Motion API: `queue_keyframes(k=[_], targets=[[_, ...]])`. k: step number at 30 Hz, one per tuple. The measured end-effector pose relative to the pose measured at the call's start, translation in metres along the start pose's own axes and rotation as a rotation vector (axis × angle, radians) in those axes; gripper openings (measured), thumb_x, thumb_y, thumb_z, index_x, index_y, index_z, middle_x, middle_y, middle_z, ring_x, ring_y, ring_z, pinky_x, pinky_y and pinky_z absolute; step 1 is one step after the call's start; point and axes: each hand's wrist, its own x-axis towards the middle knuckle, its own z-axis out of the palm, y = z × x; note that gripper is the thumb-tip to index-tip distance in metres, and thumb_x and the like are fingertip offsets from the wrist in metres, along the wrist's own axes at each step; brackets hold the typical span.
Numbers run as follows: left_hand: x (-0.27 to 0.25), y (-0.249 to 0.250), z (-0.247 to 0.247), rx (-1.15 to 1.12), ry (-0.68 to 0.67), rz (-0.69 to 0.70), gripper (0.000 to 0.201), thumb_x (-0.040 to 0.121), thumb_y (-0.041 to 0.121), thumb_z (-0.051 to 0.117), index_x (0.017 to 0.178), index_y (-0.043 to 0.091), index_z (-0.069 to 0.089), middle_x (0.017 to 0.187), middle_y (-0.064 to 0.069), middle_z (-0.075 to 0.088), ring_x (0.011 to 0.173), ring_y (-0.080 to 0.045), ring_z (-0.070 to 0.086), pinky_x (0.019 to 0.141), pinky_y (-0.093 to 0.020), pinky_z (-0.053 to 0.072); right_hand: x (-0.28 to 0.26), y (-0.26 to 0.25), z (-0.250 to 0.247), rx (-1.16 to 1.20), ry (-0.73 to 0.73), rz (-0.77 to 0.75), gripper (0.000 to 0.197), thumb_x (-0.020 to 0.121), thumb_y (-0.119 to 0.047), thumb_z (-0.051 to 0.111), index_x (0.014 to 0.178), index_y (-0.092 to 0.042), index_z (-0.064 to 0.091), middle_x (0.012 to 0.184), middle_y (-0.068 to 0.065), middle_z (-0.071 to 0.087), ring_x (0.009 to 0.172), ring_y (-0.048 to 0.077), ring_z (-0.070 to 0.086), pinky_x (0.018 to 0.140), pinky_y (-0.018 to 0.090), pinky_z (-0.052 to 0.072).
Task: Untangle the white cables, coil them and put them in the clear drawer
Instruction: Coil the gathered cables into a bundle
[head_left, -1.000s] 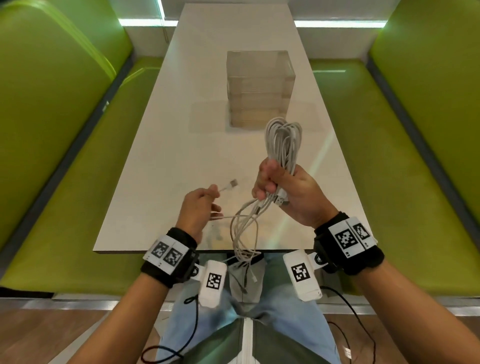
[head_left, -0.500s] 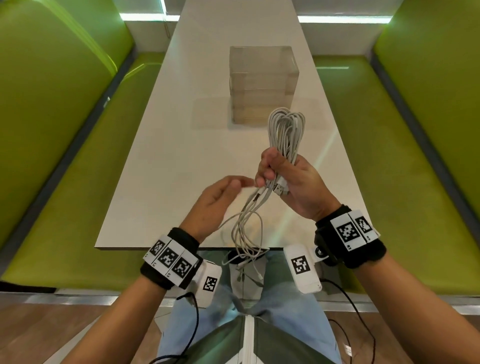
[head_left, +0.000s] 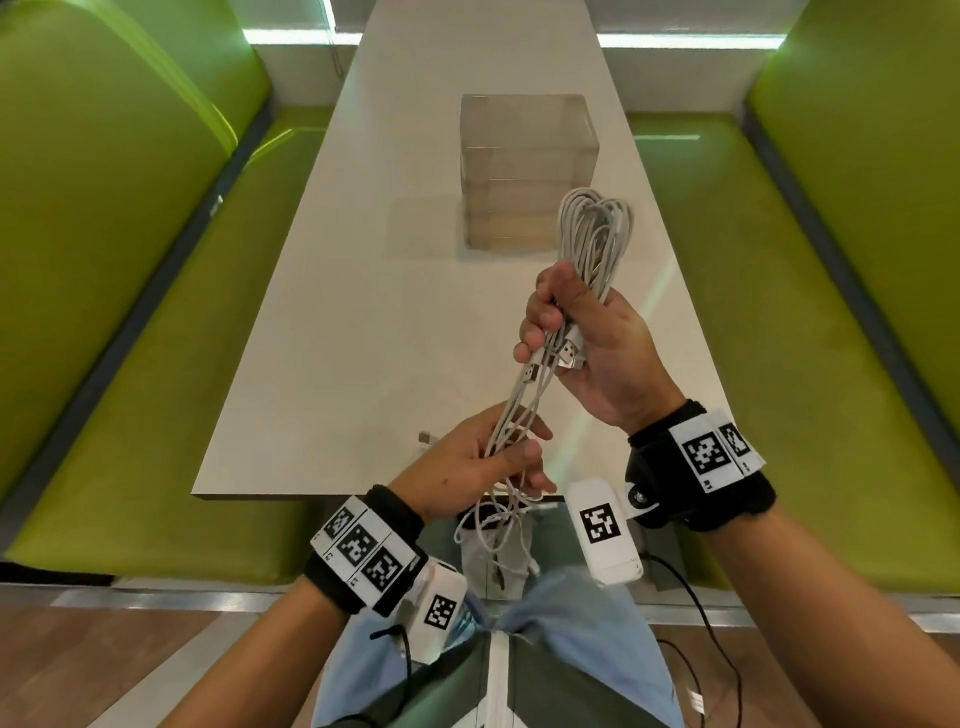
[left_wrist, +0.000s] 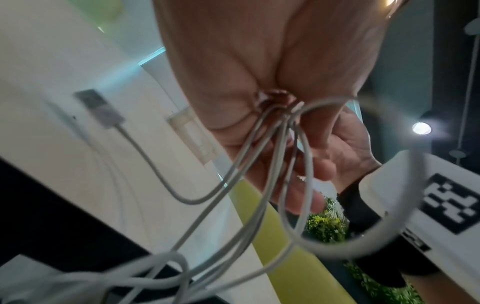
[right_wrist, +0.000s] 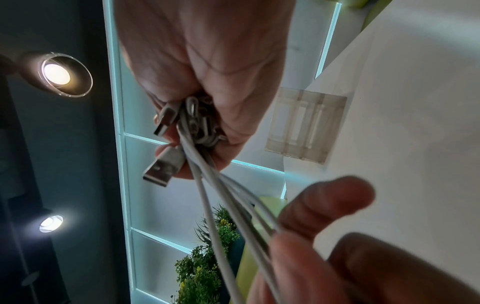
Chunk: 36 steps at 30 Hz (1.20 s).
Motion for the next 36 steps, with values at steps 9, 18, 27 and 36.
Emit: queue_keyframes(k=[9, 18, 27, 36], targets=[[-0.016, 0.002, -0.034, 0.102, 0.031, -0.077, 0.029, 0.085, 0.016, 0.064, 0.112, 0.007, 0.058, 0.102, -0.003, 0.068, 0.093, -0.024, 0.066, 0.087, -0.034, 0.053, -0.001, -0.011, -0.008, -0.027, 0.054, -0.008, 0.031, 0.101, -0.025, 0.034, 0.080, -0.010, 0.051, 0.057, -0.004, 0.047, 0.053, 0.012, 0.052, 0.058, 0.028, 0.051], [-0.021, 0.022, -0.067, 0.398, 0.021, -0.136, 0.020, 0.076, 0.009, 0.076, 0.094, 0.016, 0.072, 0.083, 0.002, 0.071, 0.084, -0.010, 0.066, 0.084, -0.023, 0.050, 0.000, -0.012, -0.013, -0.067, 0.058, 0.040, 0.029, 0.099, -0.027, 0.039, 0.077, -0.011, 0.051, 0.057, -0.004, 0.045, 0.052, 0.011, 0.049, 0.054, 0.026, 0.048], [-0.023, 0.024, -0.080, 0.558, 0.125, -0.026, 0.019, 0.084, 0.005, 0.068, 0.087, 0.024, 0.071, 0.088, 0.007, 0.068, 0.085, -0.011, 0.064, 0.081, -0.020, 0.049, -0.001, -0.014, -0.017, -0.099, -0.002, 0.122, 0.030, 0.098, -0.027, 0.041, 0.075, -0.013, 0.053, 0.057, -0.004, 0.043, 0.050, 0.012, 0.047, 0.051, 0.026, 0.046], [-0.006, 0.016, -0.073, 0.787, 0.772, 0.395, 0.017, 0.086, -0.002, 0.062, 0.092, 0.012, 0.072, 0.089, -0.012, 0.042, 0.080, 0.003, 0.045, 0.075, -0.004, 0.039, -0.002, -0.007, -0.013, -0.086, -0.039, 0.220, 0.028, 0.098, -0.027, 0.042, 0.077, -0.010, 0.052, 0.057, -0.003, 0.043, 0.049, 0.011, 0.046, 0.049, 0.025, 0.046]])
